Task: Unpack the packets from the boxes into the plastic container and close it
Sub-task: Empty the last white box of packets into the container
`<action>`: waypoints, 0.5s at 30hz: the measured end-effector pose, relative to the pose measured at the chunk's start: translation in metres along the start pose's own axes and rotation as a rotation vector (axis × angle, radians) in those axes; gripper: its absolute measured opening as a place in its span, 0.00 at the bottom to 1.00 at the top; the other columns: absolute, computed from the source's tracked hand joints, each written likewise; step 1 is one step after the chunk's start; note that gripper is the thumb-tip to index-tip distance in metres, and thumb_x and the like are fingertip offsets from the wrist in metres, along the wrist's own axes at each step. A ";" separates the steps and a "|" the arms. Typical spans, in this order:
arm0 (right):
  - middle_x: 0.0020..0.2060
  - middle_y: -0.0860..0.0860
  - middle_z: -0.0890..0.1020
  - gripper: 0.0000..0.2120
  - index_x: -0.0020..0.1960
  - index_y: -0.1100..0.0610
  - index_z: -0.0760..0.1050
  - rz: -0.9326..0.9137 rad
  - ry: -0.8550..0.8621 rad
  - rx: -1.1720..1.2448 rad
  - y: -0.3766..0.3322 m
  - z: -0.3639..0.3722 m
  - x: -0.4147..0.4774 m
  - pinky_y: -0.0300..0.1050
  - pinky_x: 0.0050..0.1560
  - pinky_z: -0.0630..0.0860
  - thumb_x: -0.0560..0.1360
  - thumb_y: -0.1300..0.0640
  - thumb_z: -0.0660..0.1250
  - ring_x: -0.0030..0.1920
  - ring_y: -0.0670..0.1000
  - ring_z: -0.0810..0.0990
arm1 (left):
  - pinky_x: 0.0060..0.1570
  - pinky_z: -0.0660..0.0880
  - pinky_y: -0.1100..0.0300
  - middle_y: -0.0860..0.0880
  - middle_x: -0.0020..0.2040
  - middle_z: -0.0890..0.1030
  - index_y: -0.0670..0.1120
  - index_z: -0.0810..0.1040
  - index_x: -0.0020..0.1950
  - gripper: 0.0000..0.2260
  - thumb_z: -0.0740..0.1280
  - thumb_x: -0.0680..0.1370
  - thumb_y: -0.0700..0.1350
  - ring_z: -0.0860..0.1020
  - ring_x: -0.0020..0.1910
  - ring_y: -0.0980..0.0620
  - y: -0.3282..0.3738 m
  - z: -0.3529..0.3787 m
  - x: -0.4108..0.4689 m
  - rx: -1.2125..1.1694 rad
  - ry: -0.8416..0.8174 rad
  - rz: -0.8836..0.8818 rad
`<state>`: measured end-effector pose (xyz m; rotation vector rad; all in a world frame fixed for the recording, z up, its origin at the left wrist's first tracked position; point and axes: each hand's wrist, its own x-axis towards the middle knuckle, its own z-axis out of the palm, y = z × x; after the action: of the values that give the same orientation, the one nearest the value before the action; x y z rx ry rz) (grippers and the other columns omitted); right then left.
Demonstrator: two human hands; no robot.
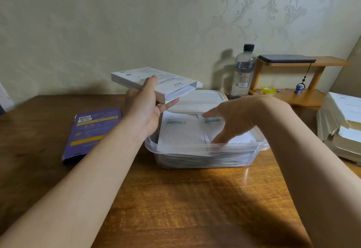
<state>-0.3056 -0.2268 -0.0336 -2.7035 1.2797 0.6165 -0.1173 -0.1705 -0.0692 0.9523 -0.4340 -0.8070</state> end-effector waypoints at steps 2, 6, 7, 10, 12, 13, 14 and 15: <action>0.78 0.47 0.61 0.48 0.80 0.41 0.52 0.002 -0.028 -0.019 0.003 0.001 0.002 0.55 0.75 0.60 0.66 0.28 0.69 0.76 0.54 0.62 | 0.40 0.85 0.47 0.44 0.47 0.83 0.43 0.76 0.52 0.03 0.68 0.81 0.41 0.84 0.41 0.48 0.000 0.000 0.000 0.002 -0.007 -0.001; 0.77 0.48 0.62 0.49 0.80 0.42 0.53 0.005 -0.044 -0.058 0.003 0.001 0.005 0.56 0.74 0.61 0.66 0.28 0.69 0.76 0.55 0.62 | 0.39 0.85 0.47 0.43 0.48 0.82 0.43 0.75 0.52 0.03 0.68 0.81 0.40 0.85 0.44 0.46 0.001 0.001 -0.001 0.004 -0.010 0.004; 0.77 0.48 0.63 0.49 0.79 0.42 0.53 0.003 -0.048 -0.060 0.002 0.001 0.006 0.56 0.74 0.62 0.65 0.28 0.69 0.75 0.55 0.63 | 0.39 0.85 0.47 0.43 0.49 0.83 0.43 0.75 0.52 0.03 0.68 0.82 0.40 0.85 0.45 0.45 0.000 0.001 -0.001 0.005 -0.010 0.004; 0.75 0.48 0.66 0.50 0.79 0.44 0.55 0.004 -0.053 -0.055 -0.001 0.003 0.009 0.55 0.72 0.65 0.64 0.29 0.72 0.72 0.55 0.67 | 0.39 0.85 0.47 0.43 0.49 0.83 0.44 0.75 0.52 0.03 0.68 0.82 0.41 0.85 0.45 0.45 0.001 0.001 -0.002 0.007 -0.012 -0.001; 0.73 0.49 0.67 0.52 0.79 0.44 0.55 0.017 -0.062 -0.041 -0.003 0.004 0.010 0.54 0.70 0.67 0.63 0.30 0.73 0.69 0.56 0.69 | 0.39 0.85 0.47 0.43 0.49 0.83 0.44 0.75 0.52 0.03 0.68 0.82 0.41 0.85 0.45 0.45 0.001 0.001 -0.002 0.005 -0.013 -0.003; 0.73 0.49 0.68 0.53 0.79 0.44 0.54 0.023 -0.067 -0.035 -0.004 0.005 0.011 0.54 0.69 0.68 0.62 0.30 0.74 0.68 0.56 0.69 | 0.39 0.85 0.47 0.43 0.49 0.83 0.44 0.75 0.52 0.03 0.68 0.82 0.41 0.85 0.44 0.45 0.001 0.001 -0.002 0.006 -0.014 -0.002; 0.72 0.49 0.68 0.53 0.78 0.44 0.54 0.027 -0.072 -0.035 -0.005 0.005 0.011 0.54 0.69 0.68 0.61 0.29 0.74 0.68 0.56 0.70 | 0.39 0.85 0.47 0.43 0.49 0.83 0.44 0.75 0.52 0.02 0.68 0.82 0.41 0.85 0.44 0.46 0.001 0.001 -0.002 0.007 -0.016 -0.001; 0.72 0.50 0.68 0.54 0.78 0.44 0.54 0.030 -0.072 -0.039 -0.006 0.005 0.011 0.55 0.69 0.69 0.61 0.29 0.74 0.67 0.56 0.70 | 0.38 0.85 0.47 0.43 0.48 0.83 0.44 0.75 0.52 0.02 0.68 0.82 0.41 0.85 0.43 0.46 0.001 0.001 -0.002 0.009 -0.018 0.001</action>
<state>-0.2967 -0.2300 -0.0433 -2.6706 1.3062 0.7433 -0.1187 -0.1694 -0.0680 0.9533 -0.4539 -0.8145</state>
